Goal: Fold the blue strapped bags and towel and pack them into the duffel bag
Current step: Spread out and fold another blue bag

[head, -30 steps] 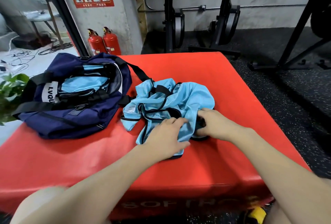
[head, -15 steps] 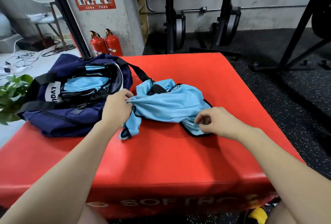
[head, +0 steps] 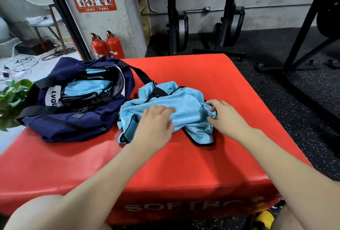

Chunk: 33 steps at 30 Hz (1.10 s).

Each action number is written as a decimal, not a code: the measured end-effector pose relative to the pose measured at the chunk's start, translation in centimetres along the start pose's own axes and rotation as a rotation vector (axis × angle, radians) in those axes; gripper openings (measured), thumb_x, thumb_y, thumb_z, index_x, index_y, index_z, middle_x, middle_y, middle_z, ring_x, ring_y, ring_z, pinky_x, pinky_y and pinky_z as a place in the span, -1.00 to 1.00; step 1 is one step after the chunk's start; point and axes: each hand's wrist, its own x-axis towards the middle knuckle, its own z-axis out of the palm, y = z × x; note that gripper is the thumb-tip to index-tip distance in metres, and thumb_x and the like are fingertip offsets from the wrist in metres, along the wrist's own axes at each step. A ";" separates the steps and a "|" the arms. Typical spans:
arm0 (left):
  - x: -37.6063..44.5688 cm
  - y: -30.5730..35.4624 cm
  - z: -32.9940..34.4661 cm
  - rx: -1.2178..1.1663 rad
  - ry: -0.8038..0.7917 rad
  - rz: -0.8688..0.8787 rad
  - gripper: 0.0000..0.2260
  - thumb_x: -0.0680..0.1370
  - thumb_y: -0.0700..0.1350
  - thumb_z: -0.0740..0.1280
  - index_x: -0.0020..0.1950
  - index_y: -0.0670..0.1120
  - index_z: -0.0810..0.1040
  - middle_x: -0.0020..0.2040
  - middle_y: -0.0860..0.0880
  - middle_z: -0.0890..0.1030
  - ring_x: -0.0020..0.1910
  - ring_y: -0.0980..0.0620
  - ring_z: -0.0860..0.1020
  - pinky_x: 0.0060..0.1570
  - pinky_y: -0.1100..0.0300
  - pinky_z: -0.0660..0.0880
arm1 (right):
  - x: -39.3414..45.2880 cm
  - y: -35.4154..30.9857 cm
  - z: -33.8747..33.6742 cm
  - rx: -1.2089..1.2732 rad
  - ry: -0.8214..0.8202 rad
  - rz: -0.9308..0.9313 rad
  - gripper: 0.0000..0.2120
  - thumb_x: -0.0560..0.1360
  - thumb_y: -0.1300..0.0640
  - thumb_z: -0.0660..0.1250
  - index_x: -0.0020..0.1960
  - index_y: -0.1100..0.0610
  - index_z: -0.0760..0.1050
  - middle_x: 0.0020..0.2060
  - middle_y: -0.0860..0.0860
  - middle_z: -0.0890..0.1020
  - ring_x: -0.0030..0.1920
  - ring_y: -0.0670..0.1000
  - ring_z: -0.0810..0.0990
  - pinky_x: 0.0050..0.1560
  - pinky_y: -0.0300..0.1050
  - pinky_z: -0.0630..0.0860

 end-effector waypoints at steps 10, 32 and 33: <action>1.4 1.7 1.6 -0.116 -0.208 -0.211 -0.55 0.50 0.11 0.42 0.36 0.05 0.49 0.13 0.03 0.64 0.17 -0.02 0.55 0.25 0.00 0.42 | 0.2 -3.9 0.2 0.457 0.081 -0.141 -0.86 0.52 0.18 0.41 -0.19 0.01 0.65 -0.33 -0.17 0.65 -0.35 -0.24 0.50 -0.21 -0.30 0.39; 5.2 -2.6 -4.2 -1.001 0.221 -0.829 -0.75 0.52 -0.27 0.43 0.19 -0.10 0.61 -0.16 -0.02 0.66 -0.21 0.10 0.63 -0.15 0.26 0.56 | 0.4 -3.1 2.3 0.311 -0.038 -0.188 -0.43 0.42 0.12 0.43 0.38 -0.11 0.36 0.07 -0.10 0.51 -0.19 -0.17 0.57 -0.09 -0.35 0.40; 5.2 -2.8 -4.3 -0.986 0.224 -0.830 -0.77 0.53 -0.28 0.41 0.17 -0.11 0.61 -0.19 -0.01 0.64 -0.27 0.15 0.61 -0.22 0.32 0.53 | 0.4 -2.9 2.5 0.265 -0.013 -0.186 -0.45 0.44 0.08 0.43 0.38 -0.12 0.35 0.06 -0.11 0.51 -0.18 -0.18 0.55 -0.04 -0.27 0.42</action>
